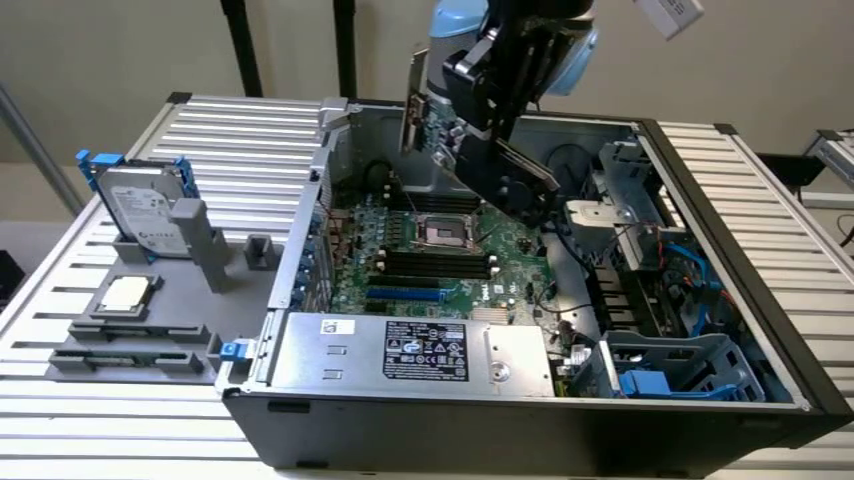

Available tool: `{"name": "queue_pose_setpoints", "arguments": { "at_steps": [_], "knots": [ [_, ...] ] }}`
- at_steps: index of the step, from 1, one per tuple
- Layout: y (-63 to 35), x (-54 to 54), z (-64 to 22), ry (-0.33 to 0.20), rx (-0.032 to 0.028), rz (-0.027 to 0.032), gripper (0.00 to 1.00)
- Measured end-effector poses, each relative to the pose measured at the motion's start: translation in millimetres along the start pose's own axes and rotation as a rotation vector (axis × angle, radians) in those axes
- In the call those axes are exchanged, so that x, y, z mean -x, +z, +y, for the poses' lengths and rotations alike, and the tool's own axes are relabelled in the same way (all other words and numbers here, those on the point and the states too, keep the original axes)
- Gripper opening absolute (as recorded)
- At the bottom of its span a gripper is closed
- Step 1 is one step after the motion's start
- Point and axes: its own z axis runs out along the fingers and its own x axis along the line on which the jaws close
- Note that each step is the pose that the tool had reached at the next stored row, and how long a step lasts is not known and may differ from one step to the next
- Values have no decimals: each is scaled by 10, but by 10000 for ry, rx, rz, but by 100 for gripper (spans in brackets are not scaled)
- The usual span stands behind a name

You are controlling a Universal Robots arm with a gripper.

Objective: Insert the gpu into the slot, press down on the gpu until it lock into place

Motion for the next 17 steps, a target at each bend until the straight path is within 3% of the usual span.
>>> {"name": "queue_pose_setpoints", "arguments": {
  "at_steps": [17],
  "knots": [
    [37, 1, -3, -3086, -128, 135, 26]
  ]
}}
